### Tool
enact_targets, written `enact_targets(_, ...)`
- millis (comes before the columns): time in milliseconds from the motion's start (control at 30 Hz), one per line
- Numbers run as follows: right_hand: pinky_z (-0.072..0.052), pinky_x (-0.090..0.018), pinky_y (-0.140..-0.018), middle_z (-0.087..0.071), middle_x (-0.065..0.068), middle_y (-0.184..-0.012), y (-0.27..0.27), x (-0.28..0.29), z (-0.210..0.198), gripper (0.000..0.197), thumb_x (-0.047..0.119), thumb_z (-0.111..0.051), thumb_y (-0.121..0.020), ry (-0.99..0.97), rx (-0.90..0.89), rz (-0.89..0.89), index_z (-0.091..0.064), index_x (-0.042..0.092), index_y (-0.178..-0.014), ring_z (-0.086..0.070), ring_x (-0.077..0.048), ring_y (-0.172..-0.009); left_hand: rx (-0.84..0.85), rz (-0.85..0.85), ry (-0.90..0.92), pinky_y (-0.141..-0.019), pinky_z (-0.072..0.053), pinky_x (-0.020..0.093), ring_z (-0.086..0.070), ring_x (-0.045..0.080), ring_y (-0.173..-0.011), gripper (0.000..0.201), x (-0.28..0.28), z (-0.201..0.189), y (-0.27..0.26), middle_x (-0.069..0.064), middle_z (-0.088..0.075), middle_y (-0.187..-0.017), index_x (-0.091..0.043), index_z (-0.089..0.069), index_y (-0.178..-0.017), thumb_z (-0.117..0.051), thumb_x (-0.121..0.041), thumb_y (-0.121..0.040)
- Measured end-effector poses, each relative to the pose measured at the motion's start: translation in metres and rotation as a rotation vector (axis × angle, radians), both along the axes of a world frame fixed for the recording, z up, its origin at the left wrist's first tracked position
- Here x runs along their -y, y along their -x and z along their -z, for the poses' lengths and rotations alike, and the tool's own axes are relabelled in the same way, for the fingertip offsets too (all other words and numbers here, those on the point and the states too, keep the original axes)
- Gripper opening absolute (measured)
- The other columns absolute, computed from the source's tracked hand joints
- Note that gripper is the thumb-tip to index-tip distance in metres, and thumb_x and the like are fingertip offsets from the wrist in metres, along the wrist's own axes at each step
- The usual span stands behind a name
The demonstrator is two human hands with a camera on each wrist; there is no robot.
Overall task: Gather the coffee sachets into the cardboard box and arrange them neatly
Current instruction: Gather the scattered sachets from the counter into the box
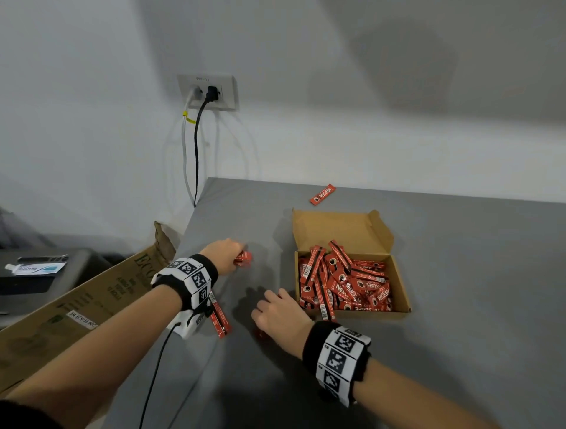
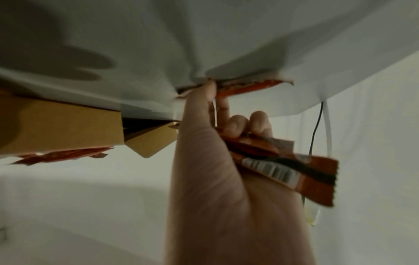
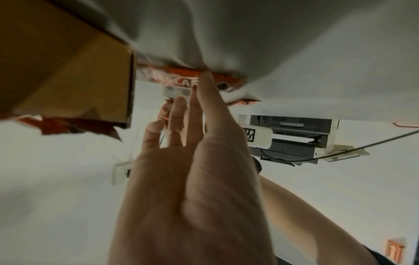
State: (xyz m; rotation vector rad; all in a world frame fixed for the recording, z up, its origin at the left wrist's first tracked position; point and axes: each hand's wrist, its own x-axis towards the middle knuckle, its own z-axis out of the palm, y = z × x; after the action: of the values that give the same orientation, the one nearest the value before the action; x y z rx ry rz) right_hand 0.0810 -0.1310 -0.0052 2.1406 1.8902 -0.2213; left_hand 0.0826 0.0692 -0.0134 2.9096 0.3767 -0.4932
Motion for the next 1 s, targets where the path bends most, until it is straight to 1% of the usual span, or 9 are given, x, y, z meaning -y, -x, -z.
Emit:
enact_targets(100, -0.037, -0.044, -0.096, -0.048, -0.021, -0.124, 0.0, -0.008, 0.001, 0.033, 0.001, -0.053, -0.088, -0.026, -0.06, 0.017, -0.048, -0.003, -0.12, -0.044, -0.035, -0.116, -0.057, -0.053, 0.062, -0.087, -0.047, 0.036, -0.059, 0.032, -0.102, 0.033, -0.002, 0.003, 0.001, 0.014, -0.061, -0.109, -0.007, -0.053, -0.112, -0.059, -0.013, -0.08)
enact_targets(233, -0.045, -0.047, -0.091, -0.042, -0.024, -0.123, 0.012, -0.031, -0.001, 0.029, 0.001, -0.045, -0.092, -0.196, -0.369, 0.117, -0.047, -0.006, -0.12, -0.051, -0.04, -0.103, -0.014, -0.171, 0.13, -0.093, -0.044, 0.036, -0.057, 0.033, -0.107, 0.033, -0.007, 0.01, 0.005, 0.019, -0.06, -0.117, -0.004, -0.051, -0.12, -0.048, -0.019, -0.091)
enact_targets(300, -0.044, -0.051, -0.09, -0.039, -0.025, -0.125, 0.021, -0.044, 0.005, 0.036, 0.008, -0.043, -0.094, -0.24, -0.47, 0.222, -0.041, -0.004, -0.127, -0.049, -0.042, -0.102, 0.03, -0.209, 0.142, -0.092, -0.043, 0.038, -0.056, 0.035, -0.106, 0.032, -0.007, 0.005, 0.008, 0.021, -0.059, -0.117, -0.001, -0.048, -0.12, -0.042, -0.019, -0.095)
enact_targets(400, -0.042, -0.051, -0.092, -0.036, -0.023, -0.131, 0.031, -0.057, 0.021, 0.058, 0.027, -0.054, -0.092, -0.183, -0.603, 0.42, -0.028, 0.002, -0.137, -0.046, -0.042, -0.11, 0.119, -0.217, 0.149, -0.082, -0.042, 0.04, -0.057, 0.039, -0.096, 0.023, -0.003, -0.009, 0.01, 0.025, -0.059, -0.106, 0.002, -0.044, -0.108, -0.039, -0.018, -0.097)
enact_targets(567, -0.04, -0.045, -0.094, -0.046, -0.026, -0.129, 0.031, -0.066, 0.016, 0.038, 0.006, -0.048, -0.092, -0.059, -0.663, 0.517, -0.039, -0.005, -0.128, -0.05, -0.044, -0.114, 0.204, -0.193, 0.159, -0.069, -0.037, 0.038, -0.056, 0.04, -0.084, 0.017, 0.013, -0.033, 0.004, 0.025, -0.058, -0.095, 0.001, -0.041, -0.103, -0.041, -0.014, -0.095)
enact_targets(733, -0.04, -0.041, -0.096, -0.051, -0.026, -0.128, 0.02, -0.048, 0.005, 0.034, 0.001, -0.044, -0.094, 0.029, -0.569, 0.455, -0.044, -0.007, -0.127, -0.05, -0.04, -0.117, 0.318, -0.107, 0.207, -0.064, -0.039, 0.034, -0.054, 0.031, -0.072, 0.016, 0.047, -0.056, -0.015, 0.016, -0.056, -0.086, -0.003, -0.041, -0.105, -0.041, -0.016, -0.096)
enact_targets(833, -0.045, -0.042, -0.092, -0.059, -0.026, -0.115, 0.012, -0.02, -0.008, 0.027, 0.001, -0.05, -0.09, -0.096, -0.703, 0.415, -0.058, -0.005, -0.116, -0.055, -0.039, -0.106, 0.361, -0.092, 0.264, -0.061, -0.039, 0.03, -0.053, 0.024, -0.068, 0.017, 0.063, -0.067, -0.023, 0.012, -0.056, -0.086, -0.003, -0.042, -0.108, -0.041, -0.016, -0.096)
enact_targets(900, -0.052, -0.041, -0.083, -0.061, -0.023, -0.105, 0.001, 0.002, -0.021, 0.021, 0.002, -0.056, -0.087, -0.182, -0.732, 0.497, -0.06, -0.004, -0.106, -0.061, -0.035, -0.093, 0.399, -0.112, 0.293, -0.059, -0.041, 0.031, -0.053, 0.024, -0.065, 0.015, 0.068, -0.071, -0.026, 0.013, -0.057, -0.085, -0.004, -0.042, -0.106, -0.042, -0.015, -0.096)
enact_targets(1000, -0.052, -0.018, -0.057, -0.06, -0.005, -0.083, -0.029, 0.04, -0.051, 0.01, 0.004, -0.061, -0.085, -0.305, -0.724, 0.6, -0.059, 0.001, -0.095, -0.06, -0.014, -0.066, 0.451, -0.171, 0.331, -0.059, -0.042, 0.033, -0.052, 0.026, -0.066, 0.014, 0.079, -0.068, -0.028, 0.013, -0.055, -0.084, -0.003, -0.041, -0.104, -0.044, -0.011, -0.093)
